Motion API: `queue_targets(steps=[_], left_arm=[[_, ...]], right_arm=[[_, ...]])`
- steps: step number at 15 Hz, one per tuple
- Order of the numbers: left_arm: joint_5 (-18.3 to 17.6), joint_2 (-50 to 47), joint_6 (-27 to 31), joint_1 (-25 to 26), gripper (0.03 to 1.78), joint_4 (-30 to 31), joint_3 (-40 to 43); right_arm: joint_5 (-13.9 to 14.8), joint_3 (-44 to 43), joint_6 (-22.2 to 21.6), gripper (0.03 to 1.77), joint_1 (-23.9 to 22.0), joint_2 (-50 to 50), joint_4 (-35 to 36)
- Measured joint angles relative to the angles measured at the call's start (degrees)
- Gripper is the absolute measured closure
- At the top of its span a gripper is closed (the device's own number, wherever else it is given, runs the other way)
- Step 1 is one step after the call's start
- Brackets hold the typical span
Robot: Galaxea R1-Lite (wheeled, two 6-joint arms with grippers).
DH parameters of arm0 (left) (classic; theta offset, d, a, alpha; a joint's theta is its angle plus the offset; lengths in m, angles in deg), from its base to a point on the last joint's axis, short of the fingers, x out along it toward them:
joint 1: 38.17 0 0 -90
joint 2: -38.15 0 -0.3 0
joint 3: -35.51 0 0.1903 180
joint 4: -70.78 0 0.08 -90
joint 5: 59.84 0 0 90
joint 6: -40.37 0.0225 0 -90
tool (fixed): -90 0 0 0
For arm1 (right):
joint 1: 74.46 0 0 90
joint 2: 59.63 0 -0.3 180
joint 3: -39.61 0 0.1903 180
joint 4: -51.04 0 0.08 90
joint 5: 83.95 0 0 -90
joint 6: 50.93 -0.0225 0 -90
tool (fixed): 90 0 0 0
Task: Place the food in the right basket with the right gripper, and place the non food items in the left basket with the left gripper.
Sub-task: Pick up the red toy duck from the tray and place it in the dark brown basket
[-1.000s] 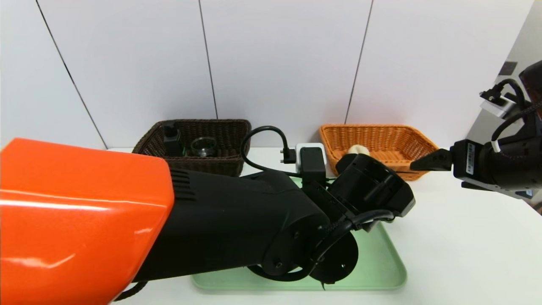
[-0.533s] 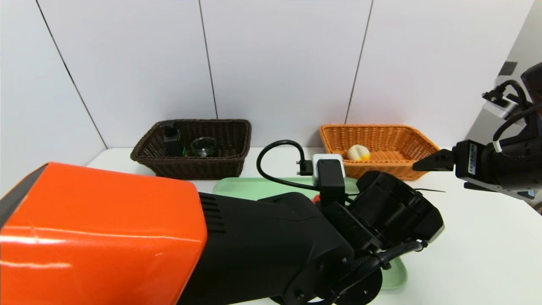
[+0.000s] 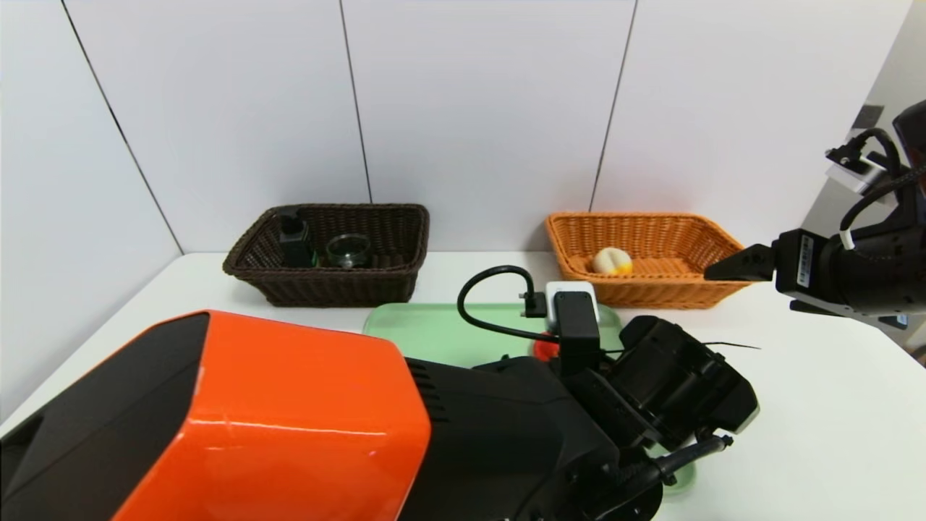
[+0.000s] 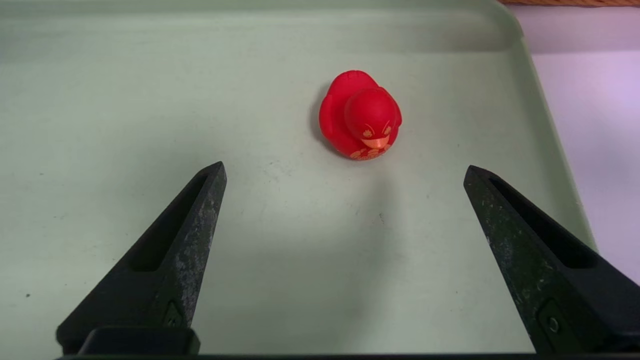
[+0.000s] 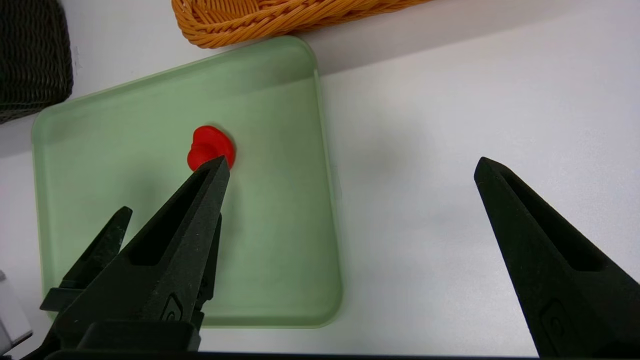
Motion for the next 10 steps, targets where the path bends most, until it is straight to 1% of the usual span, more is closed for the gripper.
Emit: queue_targets(steps=[10], left_arm=[[0.22, 4.39, 0.05, 0.07, 0.12, 2.62, -1.38]], right_arm=[[-0.50, 0.07, 0.88, 0.10, -0.54, -0.90, 0.11]])
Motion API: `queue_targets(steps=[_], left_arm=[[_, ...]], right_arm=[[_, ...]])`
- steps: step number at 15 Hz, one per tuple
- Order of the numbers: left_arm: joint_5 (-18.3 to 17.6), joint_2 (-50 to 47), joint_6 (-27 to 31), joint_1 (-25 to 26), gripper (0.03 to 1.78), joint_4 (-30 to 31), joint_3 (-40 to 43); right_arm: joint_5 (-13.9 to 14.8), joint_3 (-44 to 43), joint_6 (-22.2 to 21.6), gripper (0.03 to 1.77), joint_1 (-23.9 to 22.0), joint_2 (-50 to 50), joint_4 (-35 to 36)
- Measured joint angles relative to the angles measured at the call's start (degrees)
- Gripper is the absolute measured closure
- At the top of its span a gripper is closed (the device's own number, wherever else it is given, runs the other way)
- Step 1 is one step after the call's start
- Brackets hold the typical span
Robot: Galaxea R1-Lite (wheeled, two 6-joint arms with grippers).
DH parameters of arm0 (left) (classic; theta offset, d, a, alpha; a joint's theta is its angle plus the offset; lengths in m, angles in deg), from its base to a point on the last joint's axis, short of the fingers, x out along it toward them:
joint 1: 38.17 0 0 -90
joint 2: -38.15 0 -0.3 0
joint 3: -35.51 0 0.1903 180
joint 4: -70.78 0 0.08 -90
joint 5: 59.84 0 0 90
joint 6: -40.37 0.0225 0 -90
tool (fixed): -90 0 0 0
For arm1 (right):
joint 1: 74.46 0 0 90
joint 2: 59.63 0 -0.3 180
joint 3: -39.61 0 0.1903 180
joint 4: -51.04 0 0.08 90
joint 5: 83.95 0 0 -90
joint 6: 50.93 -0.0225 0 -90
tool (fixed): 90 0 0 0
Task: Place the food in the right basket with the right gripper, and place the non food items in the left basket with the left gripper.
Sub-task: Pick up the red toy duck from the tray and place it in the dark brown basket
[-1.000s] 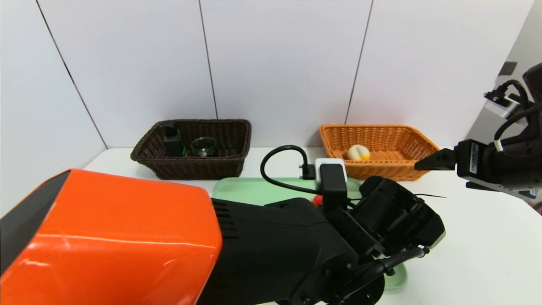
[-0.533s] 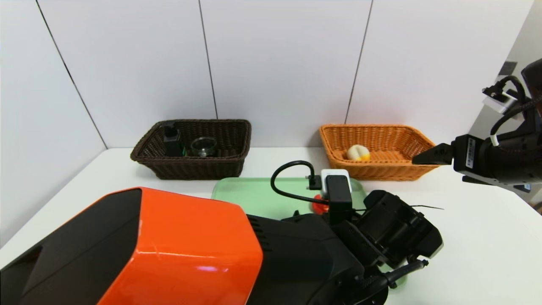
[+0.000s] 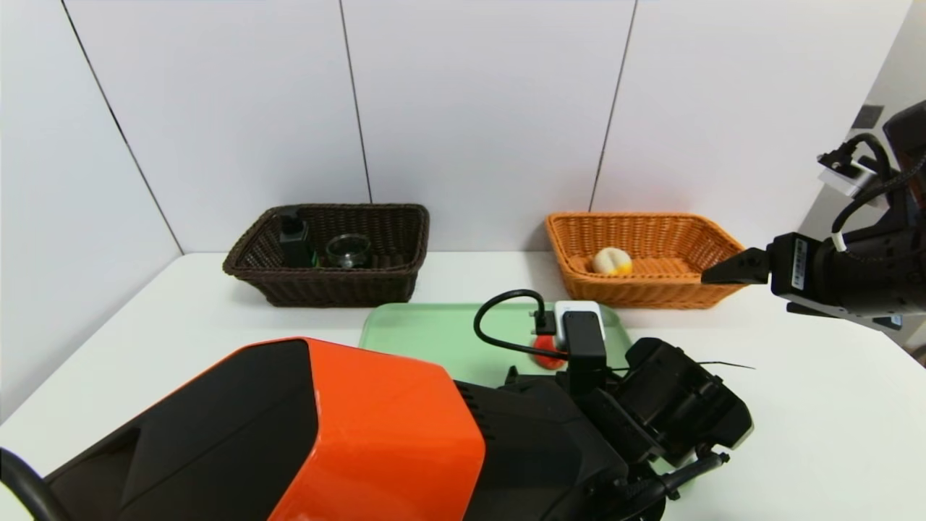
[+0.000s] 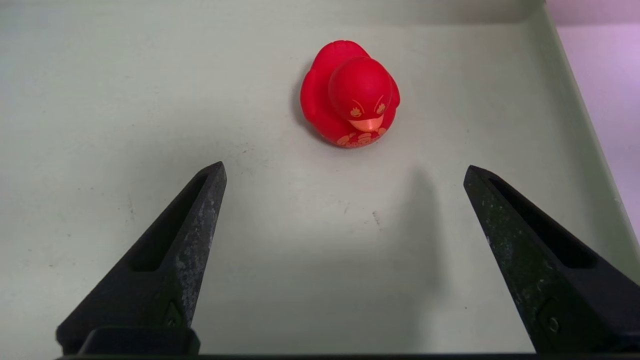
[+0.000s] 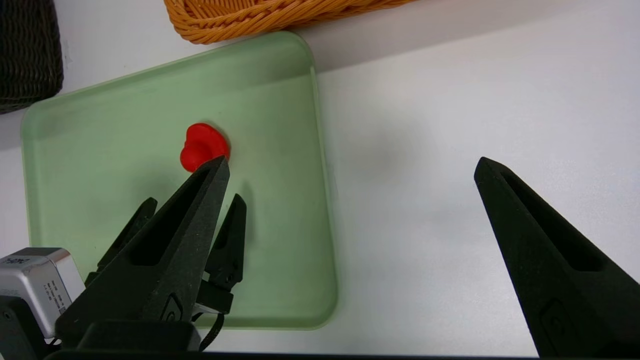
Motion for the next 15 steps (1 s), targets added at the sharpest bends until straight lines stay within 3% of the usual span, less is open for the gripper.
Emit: queue_targets(steps=[15], left_arm=[[0.00, 3.55, 0.94, 2.49, 0.12, 0.37, -4.12]], right_arm=[[-0.77, 0.34, 0.35, 0.10, -0.11, -0.37, -0.09]])
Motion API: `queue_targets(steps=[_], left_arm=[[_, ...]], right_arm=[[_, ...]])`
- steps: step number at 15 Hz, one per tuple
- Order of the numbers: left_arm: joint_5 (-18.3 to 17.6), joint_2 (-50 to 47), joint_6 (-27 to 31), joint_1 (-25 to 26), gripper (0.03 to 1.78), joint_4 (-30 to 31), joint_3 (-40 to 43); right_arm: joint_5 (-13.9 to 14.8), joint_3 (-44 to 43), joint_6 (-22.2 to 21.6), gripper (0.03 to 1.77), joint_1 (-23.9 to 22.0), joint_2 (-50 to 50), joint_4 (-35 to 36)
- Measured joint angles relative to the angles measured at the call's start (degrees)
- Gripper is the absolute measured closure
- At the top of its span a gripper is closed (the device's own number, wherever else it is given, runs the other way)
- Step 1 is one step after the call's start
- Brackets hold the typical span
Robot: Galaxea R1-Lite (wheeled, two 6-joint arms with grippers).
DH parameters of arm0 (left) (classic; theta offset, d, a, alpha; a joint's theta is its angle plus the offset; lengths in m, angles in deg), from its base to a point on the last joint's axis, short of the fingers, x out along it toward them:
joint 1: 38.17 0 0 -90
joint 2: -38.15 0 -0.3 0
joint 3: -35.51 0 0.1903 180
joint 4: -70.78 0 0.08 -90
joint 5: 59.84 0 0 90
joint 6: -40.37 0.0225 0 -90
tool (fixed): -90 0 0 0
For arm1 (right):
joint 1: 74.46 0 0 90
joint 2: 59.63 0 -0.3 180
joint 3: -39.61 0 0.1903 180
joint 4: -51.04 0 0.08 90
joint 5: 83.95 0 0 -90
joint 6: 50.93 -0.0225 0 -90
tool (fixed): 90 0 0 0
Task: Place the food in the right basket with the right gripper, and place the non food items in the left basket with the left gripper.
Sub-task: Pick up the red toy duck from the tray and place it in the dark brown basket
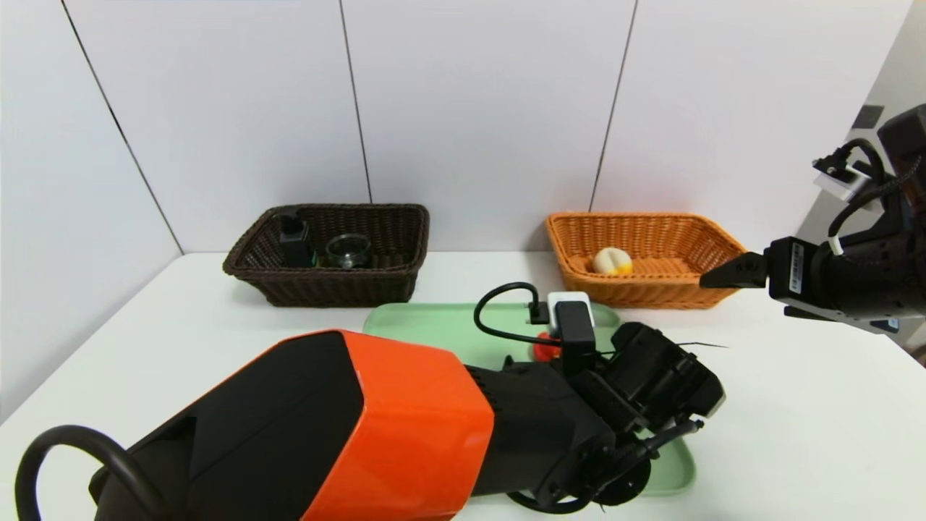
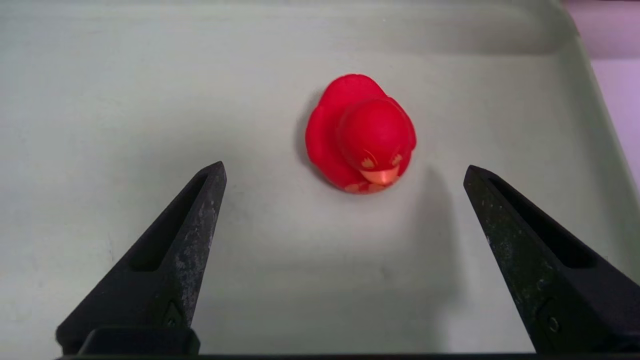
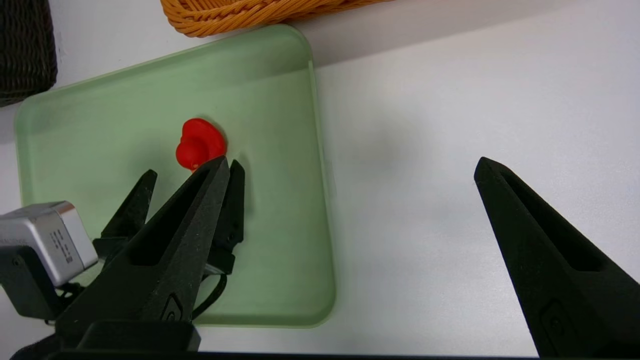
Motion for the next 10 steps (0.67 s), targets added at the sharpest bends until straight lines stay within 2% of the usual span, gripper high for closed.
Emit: queue_targets(steps=[10], left_arm=[[0.00, 2.21, 0.37, 1.35, 0.12, 0.00, -1.48]], right_arm=[[-0.01, 0.07, -0.02, 0.10, 0.00, 0.11, -0.06]])
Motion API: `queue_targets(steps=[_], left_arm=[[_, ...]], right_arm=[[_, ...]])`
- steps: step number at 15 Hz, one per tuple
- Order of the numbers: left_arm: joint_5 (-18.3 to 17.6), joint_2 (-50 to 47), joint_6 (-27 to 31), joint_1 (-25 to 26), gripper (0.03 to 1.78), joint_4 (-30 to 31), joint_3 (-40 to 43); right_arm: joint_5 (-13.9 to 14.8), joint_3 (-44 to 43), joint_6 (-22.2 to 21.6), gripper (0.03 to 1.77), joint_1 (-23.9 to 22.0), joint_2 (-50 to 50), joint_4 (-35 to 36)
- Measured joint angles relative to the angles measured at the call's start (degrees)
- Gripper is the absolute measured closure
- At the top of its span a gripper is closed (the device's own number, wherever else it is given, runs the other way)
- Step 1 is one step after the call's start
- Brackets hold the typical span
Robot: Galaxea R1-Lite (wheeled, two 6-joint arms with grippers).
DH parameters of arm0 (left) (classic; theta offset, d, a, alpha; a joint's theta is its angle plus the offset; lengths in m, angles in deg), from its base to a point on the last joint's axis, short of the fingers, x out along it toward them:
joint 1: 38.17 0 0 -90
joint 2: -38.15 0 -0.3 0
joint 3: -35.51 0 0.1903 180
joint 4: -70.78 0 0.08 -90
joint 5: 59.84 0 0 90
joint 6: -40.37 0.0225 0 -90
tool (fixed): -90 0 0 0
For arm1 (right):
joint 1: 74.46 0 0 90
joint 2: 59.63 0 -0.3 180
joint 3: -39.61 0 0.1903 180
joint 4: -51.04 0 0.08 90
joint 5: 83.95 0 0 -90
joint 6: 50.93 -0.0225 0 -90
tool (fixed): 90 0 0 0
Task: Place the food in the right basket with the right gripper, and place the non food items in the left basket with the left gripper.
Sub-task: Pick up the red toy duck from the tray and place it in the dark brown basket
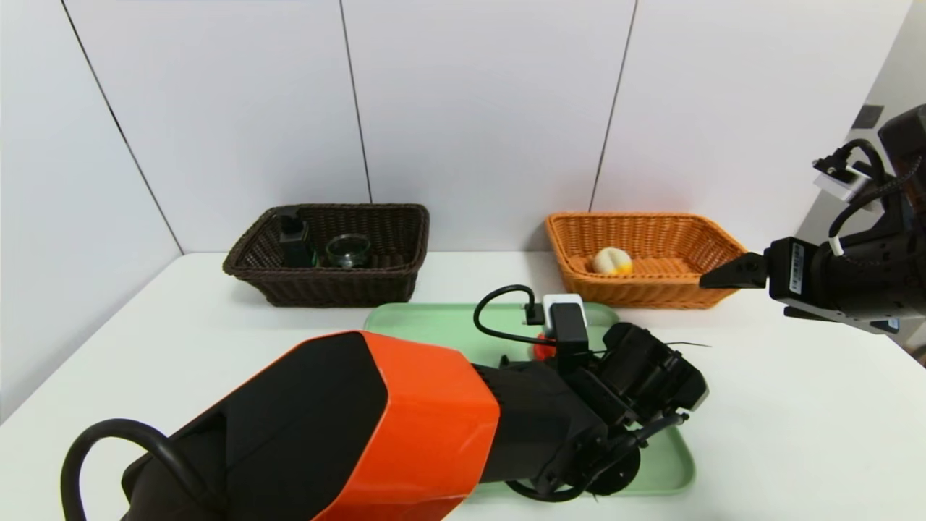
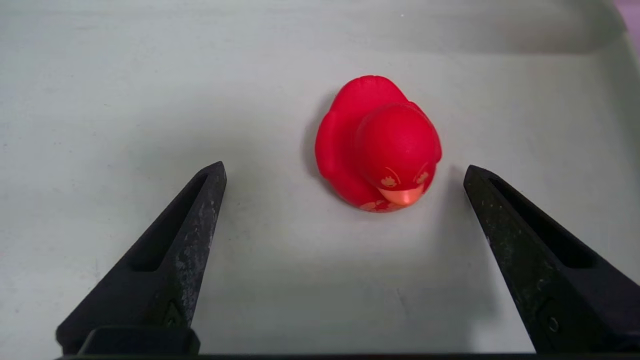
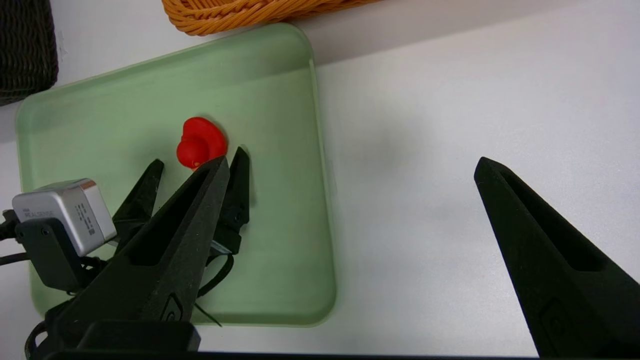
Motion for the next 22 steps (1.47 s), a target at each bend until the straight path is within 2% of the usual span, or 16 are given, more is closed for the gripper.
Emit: queue_targets(steps=[12, 14, 17, 20, 22], left_arm=[[0.02, 1.77, 1.26, 0.57, 0.12, 0.46, -1.99], [-0.02, 1.99, 1.32, 0.73, 0.45, 0.44, -1.96], [-0.20, 2.32, 1.29, 0.88, 0.80, 0.40, -1.79], [-0.28, 2.29, 1.93, 0.93, 1.01, 0.07, -1.72], [-0.30, 2.13, 2.32, 0.90, 1.01, -0.06, -1.68]], right_arm=[[-0.02, 0.12, 0.00, 0.10, 0.06, 0.06, 0.04], [-0.02, 0.17, 0.00, 0.10, 0.12, 0.15, 0.00], [-0.05, 0.34, 0.00, 0.10, 0.17, 0.28, -0.02], [-0.05, 0.41, 0.09, 0.10, 0.17, 0.44, -0.02], [-0.05, 0.37, 0.09, 0.10, 0.26, 0.48, -0.02]])
